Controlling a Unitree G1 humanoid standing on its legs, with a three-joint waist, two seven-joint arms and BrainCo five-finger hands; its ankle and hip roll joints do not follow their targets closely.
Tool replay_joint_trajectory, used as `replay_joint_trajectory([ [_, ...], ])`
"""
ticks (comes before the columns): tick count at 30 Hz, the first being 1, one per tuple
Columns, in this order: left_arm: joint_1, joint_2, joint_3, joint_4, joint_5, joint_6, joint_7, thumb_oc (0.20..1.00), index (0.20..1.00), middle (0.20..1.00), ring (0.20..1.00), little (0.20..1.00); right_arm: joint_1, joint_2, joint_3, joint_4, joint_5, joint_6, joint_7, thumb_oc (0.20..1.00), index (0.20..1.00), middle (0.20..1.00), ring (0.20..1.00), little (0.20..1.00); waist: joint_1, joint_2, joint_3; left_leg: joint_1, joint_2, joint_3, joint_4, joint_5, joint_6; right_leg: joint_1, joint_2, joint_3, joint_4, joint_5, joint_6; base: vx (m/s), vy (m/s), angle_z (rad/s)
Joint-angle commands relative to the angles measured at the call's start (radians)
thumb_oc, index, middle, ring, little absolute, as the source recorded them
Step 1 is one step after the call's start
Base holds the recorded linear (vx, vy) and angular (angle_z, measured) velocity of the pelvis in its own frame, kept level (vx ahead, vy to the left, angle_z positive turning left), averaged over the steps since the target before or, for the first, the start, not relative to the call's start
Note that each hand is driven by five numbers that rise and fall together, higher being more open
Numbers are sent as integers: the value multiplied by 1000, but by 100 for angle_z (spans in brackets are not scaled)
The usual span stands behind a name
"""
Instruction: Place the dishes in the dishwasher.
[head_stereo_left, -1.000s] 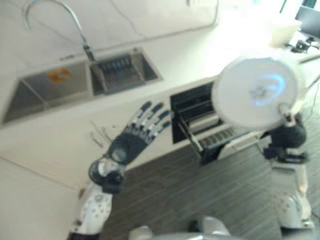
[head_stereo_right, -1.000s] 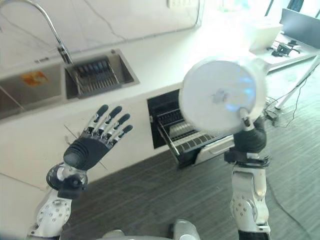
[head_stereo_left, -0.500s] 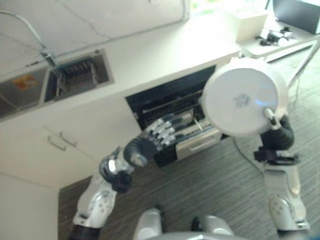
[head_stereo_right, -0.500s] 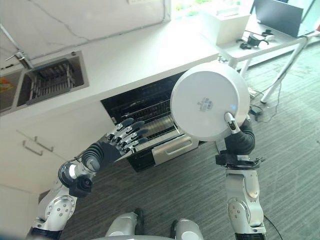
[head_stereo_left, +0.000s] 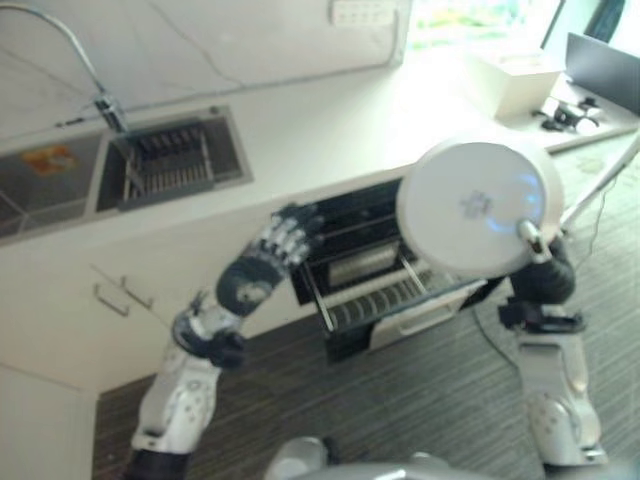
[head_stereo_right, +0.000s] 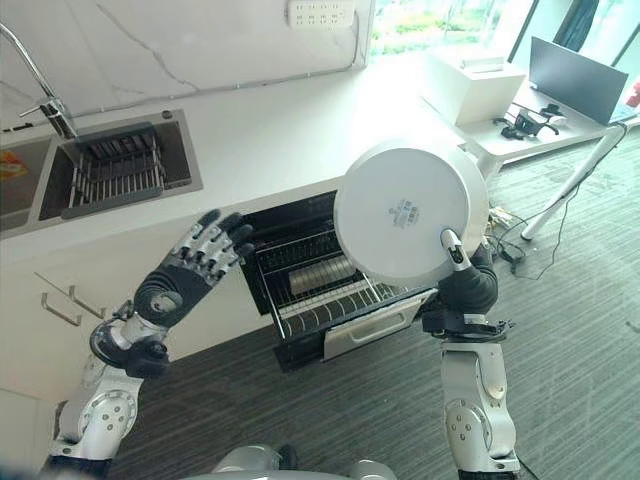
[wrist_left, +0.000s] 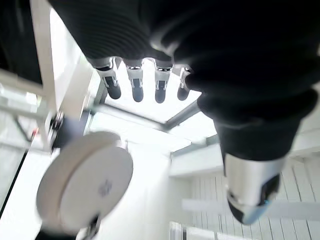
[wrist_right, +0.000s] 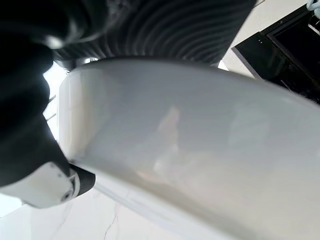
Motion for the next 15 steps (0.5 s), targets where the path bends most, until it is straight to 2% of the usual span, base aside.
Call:
replay_joint_trajectory([
  [1,17,20,47,-51,143,-202,134,1000,1000,1000,1000,1000,-39,11,-29,-67,9,-15,-38,200,200,200,200,200,-4,30,-13,39,40,-22,-56,-3,-24,-6,9,-5,38,204,112,82,121,4],
  [2,19,22,49,-49,168,-219,149,1000,1000,1000,1000,1000,-38,13,-29,-69,-7,-18,-58,200,200,200,200,200,-3,31,-11,38,38,-27,-56,-2,-20,-13,13,3,76,214,113,90,127,12],
  [3,24,20,54,-48,274,-257,215,1000,1000,1000,1000,1000,-33,18,-29,-73,-49,-16,-96,200,200,200,200,200,-2,30,-7,36,31,-41,-56,-4,-14,-49,17,34,153,231,115,59,49,23],
  [5,18,32,47,-32,333,-255,277,1000,1000,1000,1000,1000,-29,17,-28,-65,-70,-16,-105,200,200,200,200,200,1,23,-7,36,28,-54,-56,-7,-22,-46,-1,28,86,216,108,80,-50,20],
  [6,15,35,45,-23,336,-239,304,1000,1000,1000,1000,1000,-28,14,-27,-57,-75,-13,-100,200,200,200,200,200,3,20,-7,38,28,-64,-56,-8,-27,-35,-9,24,37,212,104,107,-198,6],
  [7,18,33,44,3,305,-167,328,1000,1000,1000,1000,1000,-20,3,-28,-42,-83,-5,-84,200,200,200,200,200,-1,6,-1,45,23,-80,-56,-12,-39,-56,-38,50,-9,182,100,97,-230,0],
  [8,25,25,40,22,296,-143,339,1000,1000,1000,1000,1000,-13,-6,-30,-35,-98,-14,-94,200,200,200,200,200,-7,-2,1,48,19,-88,-56,-16,-43,-83,-50,80,-9,161,100,120,-285,1],
  [9,40,17,28,56,294,-139,361,1000,1000,1000,1000,1000,-5,-16,-32,-20,-130,-27,-133,200,200,200,200,200,-18,-11,0,53,17,-94,-56,-24,-48,-116,-60,127,-9,150,105,121,-244,16],
  [11,64,6,16,90,294,-121,400,1000,1000,1000,1000,1000,-2,-30,-40,-9,-199,-29,-164,200,200,200,200,200,-30,-16,0,61,17,-97,-56,-36,-51,-148,-60,169,-9,141,111,129,-281,66],
  [12,100,-1,8,142,297,-86,445,1000,1000,1000,1000,1000,-14,-68,-32,-3,-338,-63,-150,200,200,200,200,200,-31,-23,0,73,19,-87,-56,-53,-54,-188,-75,173,-9,156,119,119,-359,64],
  [14,114,-13,4,226,262,-70,448,1000,1000,1000,1000,1000,-40,-108,-24,20,-433,-83,-168,200,200,200,200,200,-20,-26,-5,74,29,-72,-56,-56,-58,-183,-80,159,-9,140,122,87,-304,37],
  [15,117,-25,1,273,212,-35,454,1000,1000,1000,1000,1000,-57,-135,-16,36,-496,-85,-197,200,200,200,200,200,-14,-25,-9,76,38,-66,-56,-51,-65,-179,-78,150,-9,137,120,103,-275,43],
])
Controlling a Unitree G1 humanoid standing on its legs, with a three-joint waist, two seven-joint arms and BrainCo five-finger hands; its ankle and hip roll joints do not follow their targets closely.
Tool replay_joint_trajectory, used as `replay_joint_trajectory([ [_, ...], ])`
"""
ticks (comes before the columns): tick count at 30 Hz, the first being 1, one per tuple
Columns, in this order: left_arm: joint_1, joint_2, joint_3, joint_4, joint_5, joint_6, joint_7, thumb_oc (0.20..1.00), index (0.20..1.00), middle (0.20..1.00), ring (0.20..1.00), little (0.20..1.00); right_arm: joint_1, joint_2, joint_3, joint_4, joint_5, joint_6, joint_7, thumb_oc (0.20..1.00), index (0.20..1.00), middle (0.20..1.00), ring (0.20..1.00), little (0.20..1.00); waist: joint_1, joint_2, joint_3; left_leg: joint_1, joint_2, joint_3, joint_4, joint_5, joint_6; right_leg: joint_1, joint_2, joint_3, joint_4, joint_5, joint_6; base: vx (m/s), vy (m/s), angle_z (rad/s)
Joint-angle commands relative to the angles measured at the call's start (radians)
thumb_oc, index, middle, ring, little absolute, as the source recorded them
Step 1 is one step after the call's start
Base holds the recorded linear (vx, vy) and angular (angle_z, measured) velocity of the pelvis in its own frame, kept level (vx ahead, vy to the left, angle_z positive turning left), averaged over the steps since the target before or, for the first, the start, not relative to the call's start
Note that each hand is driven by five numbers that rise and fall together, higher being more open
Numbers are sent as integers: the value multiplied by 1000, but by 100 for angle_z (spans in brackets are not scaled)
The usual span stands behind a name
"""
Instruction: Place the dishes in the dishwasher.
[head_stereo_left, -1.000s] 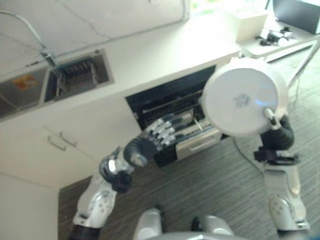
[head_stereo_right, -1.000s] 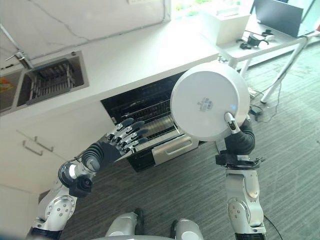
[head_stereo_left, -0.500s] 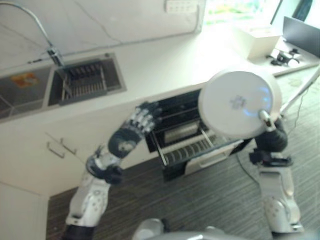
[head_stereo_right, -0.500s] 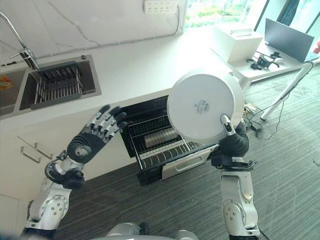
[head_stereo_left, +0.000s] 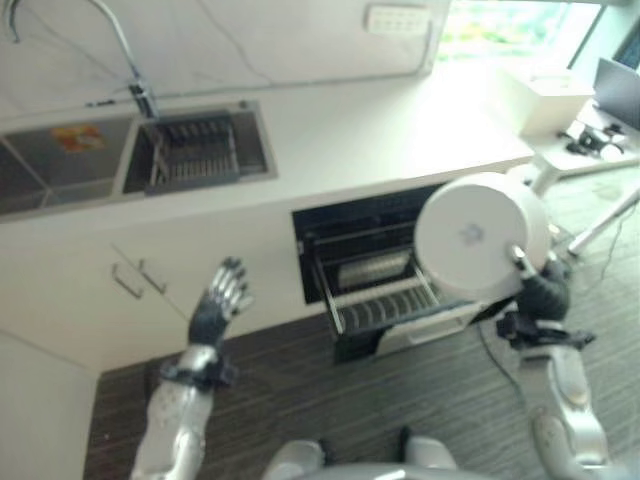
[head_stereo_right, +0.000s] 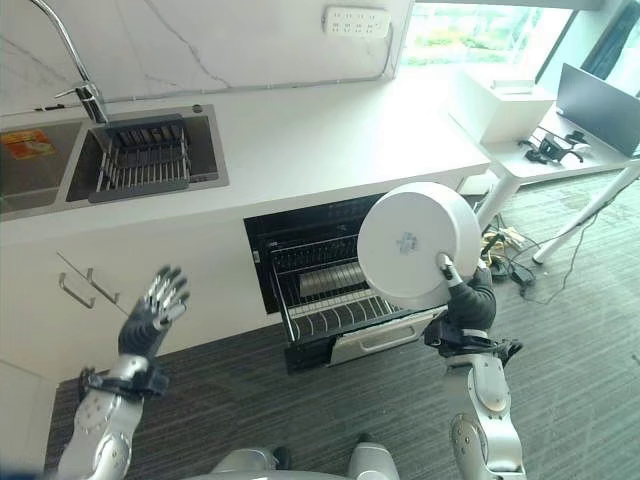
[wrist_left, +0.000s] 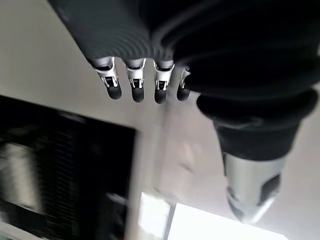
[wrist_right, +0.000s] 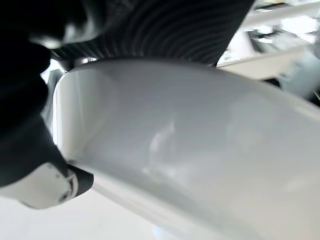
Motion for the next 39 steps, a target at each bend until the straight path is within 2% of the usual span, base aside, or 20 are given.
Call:
replay_joint_trajectory([
  [1,-86,-4,11,-39,-126,34,14,1000,1000,1000,1000,1000,-127,-53,-9,-6,-213,-112,-64,200,200,200,200,200,6,12,-1,55,70,75,-33,-51,-49,63,11,-49,37,-38,35,126,-291,32],
  [4,-70,-45,-4,70,-111,54,11,1000,1000,1000,1000,1000,-138,-109,-3,3,-363,-128,-86,200,200,200,200,200,14,12,-9,57,88,78,-33,-46,-62,85,18,-70,37,-59,19,89,-183,30],
  [6,-59,-63,-14,176,-62,29,-1,1000,1000,1000,1000,1000,-154,-156,13,19,-489,-182,-99,200,200,200,200,200,25,15,-15,55,99,74,-33,-42,-74,97,19,-92,37,-72,12,48,-150,22],
  [7,-57,-67,-14,217,-58,28,-2,1000,1000,1000,1000,1000,-162,-178,23,29,-549,-165,-84,200,200,200,200,200,30,16,-18,55,102,71,-33,-41,-79,101,19,-100,37,-77,10,42,-122,21],
  [8,-56,-73,-6,261,-63,42,-4,1000,1000,1000,1000,1000,-172,-208,36,45,-629,-182,-96,200,200,200,200,200,34,17,-21,55,105,67,-33,-41,-83,105,20,-107,37,-81,8,30,-101,23],
  [10,-50,-94,20,399,-51,49,-25,1000,1000,1000,1000,1000,-203,-306,63,61,-831,-182,-106,200,200,200,200,200,50,17,-31,47,115,61,-33,-33,-96,112,17,-131,37,-89,6,11,-96,20],
  [12,-57,-94,13,506,3,55,-61,1000,1000,1000,1000,1000,-238,-372,110,80,-947,-168,-71,200,200,200,200,200,64,16,-40,42,120,54,-33,-31,-105,116,18,-148,37,-97,4,-2,-51,13],
  [14,-63,-94,25,562,-1,62,-66,1000,1000,1000,1000,1000,-253,-417,152,99,-1011,-180,-45,200,200,200,200,200,73,16,-47,38,122,50,-33,-29,-110,119,20,-158,37,-104,4,-6,-10,17],
  [16,-68,-92,36,591,1,52,-42,1000,1000,1000,1000,1000,-268,-432,192,124,-1045,-190,-29,200,200,200,200,200,82,13,-51,35,119,44,-33,-28,-111,120,20,-165,37,-105,5,-1,-5,16],
  [18,-80,-89,50,609,-7,62,-22,1000,1000,1000,1000,1000,-289,-439,245,164,-1175,-197,-68,200,200,200,200,200,97,9,-53,31,114,33,-33,-25,-111,122,19,-168,37,-108,6,2,-2,10],
  [20,-88,-83,45,616,9,59,-13,1000,1000,1000,1000,1000,-327,-442,320,231,-1308,-168,-115,200,200,200,200,200,118,6,-53,27,109,23,-33,-22,-111,126,16,-178,37,-108,7,3,-4,15],
  [23,-93,-68,25,617,24,50,-13,1000,1000,1000,1000,1000,-380,-428,406,326,-1312,-124,-119,200,200,200,200,200,143,6,-50,20,105,10,-33,-20,-110,130,7,-197,37,-105,8,-3,-12,20],
  [28,-90,-40,-2,576,23,65,-19,1000,1000,1000,1000,1000,-436,-338,506,553,-1331,-73,-170,200,200,200,200,200,184,13,-42,16,96,-10,-33,-14,-109,142,-9,-227,37,-101,10,25,9,22],
  [30,-83,-28,-22,555,23,68,-24,1000,1000,1000,1000,1000,-452,-308,521,624,-1384,-52,-202,200,200,200,200,200,201,17,-38,13,93,-19,-33,-11,-109,148,-17,-240,37,-98,10,48,-6,23],
  [31,-74,-12,-36,526,40,77,-22,1000,1000,1000,1000,1000,-464,-289,532,683,-1380,-8,-233,200,200,200,200,200,222,18,-31,9,91,-30,-33,-8,-109,152,-27,-257,37,-95,13,35,-25,28],
  [34,-64,6,-46,515,40,82,-28,1000,1000,1000,1000,1000,-473,-266,532,742,-1390,30,-260,200,200,200,200,200,235,23,-24,2,90,-38,-33,-2,-110,151,-32,-267,37,-90,14,17,-23,22],
  [39,-63,34,-84,536,32,62,-40,1000,1000,1000,1000,1000,-568,-257,559,889,-1327,100,-302,200,200,200,200,200,264,38,-3,-18,91,-56,-33,15,-116,150,-40,-284,37,-84,17,12,-34,18],
])
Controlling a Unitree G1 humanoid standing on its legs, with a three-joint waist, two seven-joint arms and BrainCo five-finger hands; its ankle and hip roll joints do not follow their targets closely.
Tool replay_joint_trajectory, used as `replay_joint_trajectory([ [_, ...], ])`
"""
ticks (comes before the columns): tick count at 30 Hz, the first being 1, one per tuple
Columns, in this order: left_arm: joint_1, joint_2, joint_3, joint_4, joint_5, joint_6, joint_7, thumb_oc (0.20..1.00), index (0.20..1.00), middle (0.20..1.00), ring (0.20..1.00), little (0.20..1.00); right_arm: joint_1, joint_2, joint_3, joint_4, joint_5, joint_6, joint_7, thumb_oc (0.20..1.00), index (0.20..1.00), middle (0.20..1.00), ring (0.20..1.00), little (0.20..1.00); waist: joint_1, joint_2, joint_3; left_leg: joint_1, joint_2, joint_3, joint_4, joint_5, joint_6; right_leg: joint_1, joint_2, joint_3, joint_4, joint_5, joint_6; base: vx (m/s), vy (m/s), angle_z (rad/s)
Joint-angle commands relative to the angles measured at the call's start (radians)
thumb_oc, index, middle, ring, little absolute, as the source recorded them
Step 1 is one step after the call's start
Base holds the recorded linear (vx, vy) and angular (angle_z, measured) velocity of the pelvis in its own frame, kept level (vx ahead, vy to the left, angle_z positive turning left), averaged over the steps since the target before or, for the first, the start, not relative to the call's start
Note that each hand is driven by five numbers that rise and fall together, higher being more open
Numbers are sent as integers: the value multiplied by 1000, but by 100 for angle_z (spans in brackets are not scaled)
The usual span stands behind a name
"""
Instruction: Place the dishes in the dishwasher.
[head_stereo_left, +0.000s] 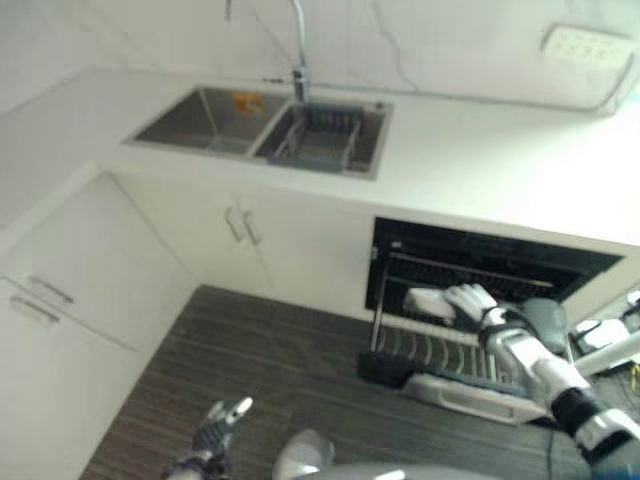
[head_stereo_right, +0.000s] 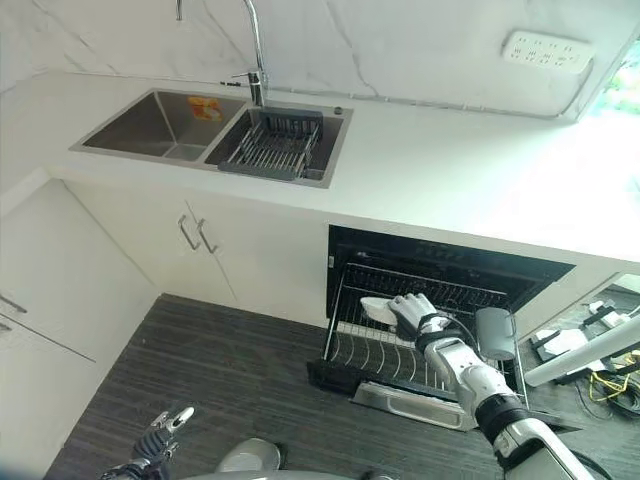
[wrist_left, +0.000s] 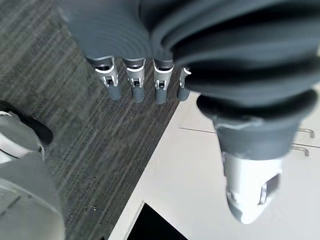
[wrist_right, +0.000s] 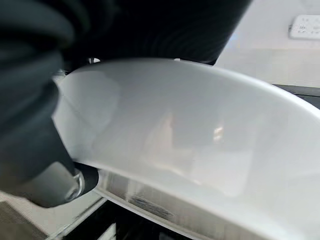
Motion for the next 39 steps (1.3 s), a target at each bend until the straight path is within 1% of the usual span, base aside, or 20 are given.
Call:
replay_joint_trajectory([
  [1,-29,70,-50,-28,13,-50,-21,1000,1000,1000,1000,1000,-95,-32,9,-13,55,36,-79,200,200,200,200,200,19,-21,5,-63,18,76,69,-23,-15,45,-43,17,-44,1,81,-1,-68,18],
  [3,-28,77,-55,-26,12,-59,-23,1000,1000,1000,1000,1000,-116,-43,17,19,24,39,-73,200,200,200,200,200,22,-17,11,-67,18,72,69,-20,-17,43,-44,16,-44,3,82,-3,-55,10],
  [4,-31,94,-71,-49,-2,-65,-23,1000,1000,1000,1000,1000,-141,-61,34,69,9,44,-67,200,200,200,200,200,30,-9,20,-77,18,67,69,-13,-19,39,-46,12,-44,4,82,-13,-43,12],
  [10,-49,112,-109,-78,-43,-71,-26,1000,1000,1000,1000,1000,-194,-102,71,142,10,57,-48,200,200,200,200,200,40,8,47,-101,15,54,69,3,-24,27,-53,3,-44,11,82,-39,-30,6],
  [12,-61,116,-133,-85,-68,-83,-21,1000,1000,1000,1000,1000,-230,-124,80,192,9,42,-53,200,200,200,200,200,45,23,65,-118,9,45,69,14,-26,12,-58,2,-44,17,81,-80,-3,3],
  [13,-62,116,-134,-86,-69,-83,-21,1000,1000,1000,1000,1000,-232,-126,81,193,10,42,-54,200,200,200,200,200,45,25,66,-120,9,44,69,14,-26,11,-58,2,-44,17,81,-133,-14,8],
  [16,-84,122,-141,-95,-170,-59,-26,1000,1000,1000,1000,1000,-288,-152,100,233,33,49,-62,200,200,200,200,200,49,44,105,-151,2,38,69,26,-26,-18,-65,5,-44,24,81,-180,-31,15],
  [17,-94,126,-135,-96,-178,-79,-50,1000,1000,1000,1000,1000,-326,-167,113,238,42,48,-60,200,200,200,200,200,50,57,129,-159,6,40,69,24,-30,-26,-64,6,-44,21,79,-180,-17,13],
  [18,-99,128,-140,-102,-183,-86,-56,1000,1000,1000,1000,1000,-338,-173,118,239,45,50,-62,200,200,200,200,200,49,62,137,-166,5,40,69,27,-30,-33,-64,6,-44,23,77,-192,-3,7],
  [21,-116,139,-171,-154,-254,-111,-62,1000,1000,1000,1000,1000,-417,-214,163,255,62,48,-66,200,200,200,200,200,44,89,174,-200,1,37,69,37,-34,-67,-70,6,-44,28,74,-184,41,5],
  [23,-123,150,-183,-190,-291,-119,-56,1000,1000,1000,1000,1000,-458,-236,183,256,71,46,-72,200,200,200,200,200,39,100,193,-219,-3,39,69,42,-34,-90,-70,15,-44,31,72,-151,53,6],
  [25,-127,152,-186,-200,-303,-118,-53,1000,1000,1000,1000,1000,-474,-243,195,259,78,46,-72,200,200,200,200,200,38,103,200,-226,-3,40,69,44,-35,-98,-70,17,-44,32,71,-105,24,2],
  [27,-139,164,-187,-228,-331,-123,-51,1000,1000,1000,1000,1000,-523,-255,219,267,100,59,-82,200,200,200,200,200,34,110,225,-249,-3,44,69,48,-34,-127,-67,26,-44,36,70,-154,6,-3],
  [29,-151,170,-188,-241,-374,-114,-55,1000,1000,1000,1000,1000,-568,-252,227,289,120,94,-71,200,200,200,200,200,35,115,245,-268,-1,49,69,52,-33,-149,-66,29,-44,42,72,-129,3,-2],
  [31,-156,165,-186,-248,-401,-122,-62,1000,1000,1000,1000,1000,-599,-244,234,307,117,107,-60,200,200,200,200,200,35,119,258,-279,-1,52,69,55,-33,-163,-64,29,-44,45,71,-112,28,2],
  [32,-164,167,-188,-284,-408,-131,-60,1000,1000,1000,1000,1000,-625,-234,240,325,106,102,-51,200,200,200,200,200,36,124,275,-297,-1,54,69,60,-32,-184,-60,34,-44,49,71,-116,28,3],
  [33,-165,168,-189,-288,-405,-132,-57,1000,1000,1000,1000,1000,-626,-233,240,325,107,98,-50,200,200,200,200,200,36,124,276,-299,-1,54,69,60,-32,-185,-59,35,-44,49,70,-93,-12,0],
  [36,-184,184,-191,-310,-402,-121,-29,1000,1000,1000,1000,1000,-638,-215,231,332,168,75,-36,200,200,200,200,200,37,112,291,-321,2,58,69,64,-33,-209,-55,36,-44,54,72,-58,-68,0],
  [37,-187,185,-186,-317,-402,-118,-21,1000,1000,1000,1000,1000,-637,-204,224,337,182,74,-15,200,200,200,200,200,37,111,297,-326,3,60,69,66,-33,-214,-52,35,-44,54,70,-64,-61,1],
  [39,-188,183,-182,-319,-410,-121,-25,1000,1000,1000,1000,1000,-630,-186,213,351,203,80,-6,200,200,200,200,200,38,114,303,-334,3,59,69,67,-33,-221,-52,33,-44,54,69,-49,-28,1],
])
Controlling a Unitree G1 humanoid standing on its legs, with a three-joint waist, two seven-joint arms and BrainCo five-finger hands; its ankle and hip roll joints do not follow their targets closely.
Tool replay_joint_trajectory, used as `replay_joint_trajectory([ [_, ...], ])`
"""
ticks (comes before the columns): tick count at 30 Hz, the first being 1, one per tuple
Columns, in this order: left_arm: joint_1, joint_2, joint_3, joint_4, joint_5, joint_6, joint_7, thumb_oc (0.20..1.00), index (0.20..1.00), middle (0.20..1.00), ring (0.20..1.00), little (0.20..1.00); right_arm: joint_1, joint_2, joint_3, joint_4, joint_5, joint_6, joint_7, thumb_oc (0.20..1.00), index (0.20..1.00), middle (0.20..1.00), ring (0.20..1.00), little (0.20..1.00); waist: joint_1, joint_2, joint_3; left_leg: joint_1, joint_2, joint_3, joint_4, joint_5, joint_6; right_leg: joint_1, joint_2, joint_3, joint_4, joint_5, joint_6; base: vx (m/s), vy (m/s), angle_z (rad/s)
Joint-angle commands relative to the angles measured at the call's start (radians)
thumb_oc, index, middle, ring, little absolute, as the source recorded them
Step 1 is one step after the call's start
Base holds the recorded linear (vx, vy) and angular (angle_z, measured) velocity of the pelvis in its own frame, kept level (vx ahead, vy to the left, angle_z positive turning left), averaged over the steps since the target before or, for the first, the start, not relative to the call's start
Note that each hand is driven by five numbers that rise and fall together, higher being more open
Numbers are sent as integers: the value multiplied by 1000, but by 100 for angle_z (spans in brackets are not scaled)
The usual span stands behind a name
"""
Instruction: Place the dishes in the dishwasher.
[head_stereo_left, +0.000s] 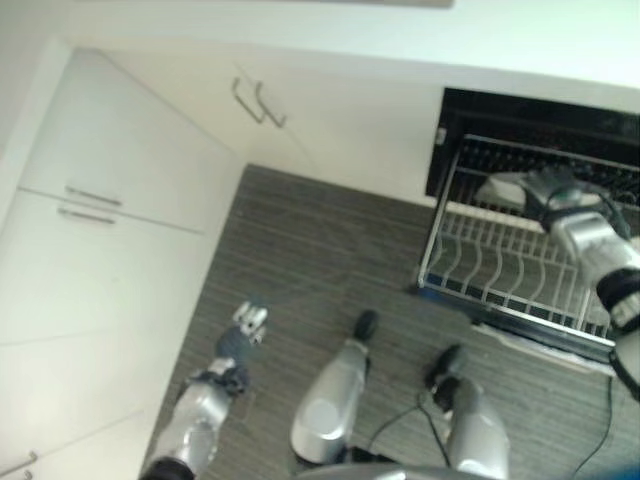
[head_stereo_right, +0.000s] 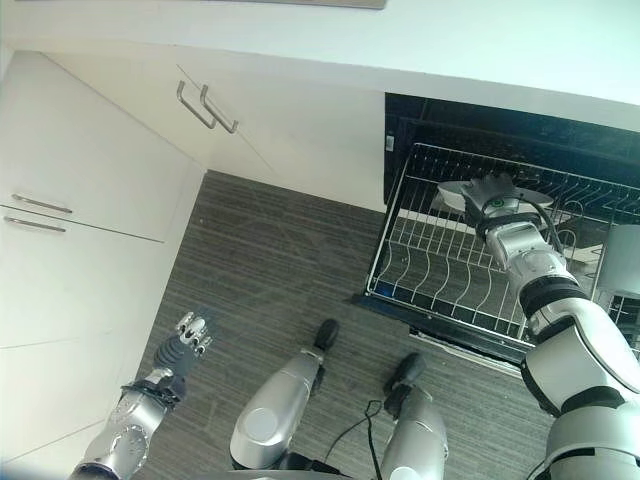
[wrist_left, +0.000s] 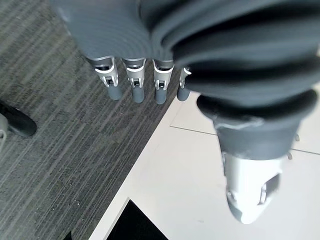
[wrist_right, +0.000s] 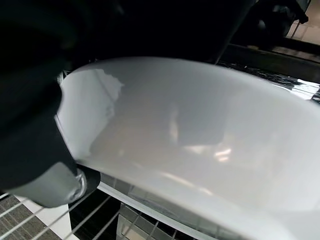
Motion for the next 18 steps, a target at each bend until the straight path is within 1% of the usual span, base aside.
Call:
replay_joint_trajectory([
  [1,32,54,-5,-36,-43,-37,4,1000,1000,1000,1000,1000,-47,10,24,32,75,7,18,200,200,200,200,200,3,-20,-30,-88,28,88,53,0,-32,11,-18,77,-87,32,82,-57,-24,1],
  [3,28,50,-10,-47,-41,-39,2,1000,1000,1000,1000,1000,-47,28,3,46,121,4,33,200,200,200,200,200,3,-16,-23,-100,21,85,53,3,-31,-3,-20,77,-87,36,83,-67,-7,2],
  [4,30,47,-11,-51,-44,-41,-1,1000,1000,1000,1000,1000,-41,40,-9,51,142,-7,41,200,200,200,200,200,3,-13,-21,-103,19,84,53,4,-32,-8,-21,79,-87,38,83,-52,29,2],
  [7,27,42,-17,-60,-53,-48,-7,1000,1000,1000,1000,1000,-30,70,-28,56,167,-5,72,200,200,200,200,200,-1,-5,-17,-103,17,85,53,4,-32,-11,-25,82,-87,41,83,-22,54,-1],
  [8,22,39,-23,-67,-57,-55,-2,1000,1000,1000,1000,1000,-26,88,-32,60,174,-14,76,520,520,520,520,520,-4,-3,-14,-103,17,89,53,3,-32,-13,-27,83,-87,42,84,-15,76,-3],
  [9,18,39,-27,-77,-59,-54,7,1000,1000,1000,1000,1000,-21,96,-36,60,179,-26,82,1000,1000,1000,1000,1000,-6,-1,-11,-101,18,92,53,2,-32,-13,-28,83,-87,43,84,-17,63,-3],
  [12,6,34,-32,-72,-62,-54,11,1000,1000,1000,1000,1000,-20,109,-34,67,167,-35,103,1000,1000,1000,1000,1000,-9,-1,-7,-100,16,94,53,2,-33,-14,-28,87,-87,44,83,-19,38,-6],
  [15,6,39,-29,-67,-51,-51,3,1000,1000,1000,1000,1000,-10,120,-41,64,198,-39,111,1000,1000,1000,1000,1000,-8,-15,-8,-94,19,95,53,-1,-32,-11,-24,88,-87,43,82,-1,-12,0],
  [16,8,37,-30,-70,-45,-49,2,1000,1000,1000,1000,1000,-5,127,-47,65,230,-42,155,1000,1000,1000,1000,1000,-8,-18,-9,-88,21,96,53,-2,-32,-5,-19,88,-87,42,80,0,0,0],
  [18,7,38,-29,-72,-33,-53,2,1000,1000,1000,1000,1000,9,131,-54,68,305,-19,228,1000,1000,1000,1000,1000,-8,-23,-8,-80,23,96,53,-4,-32,3,-17,87,-87,41,79,17,-10,0],
])
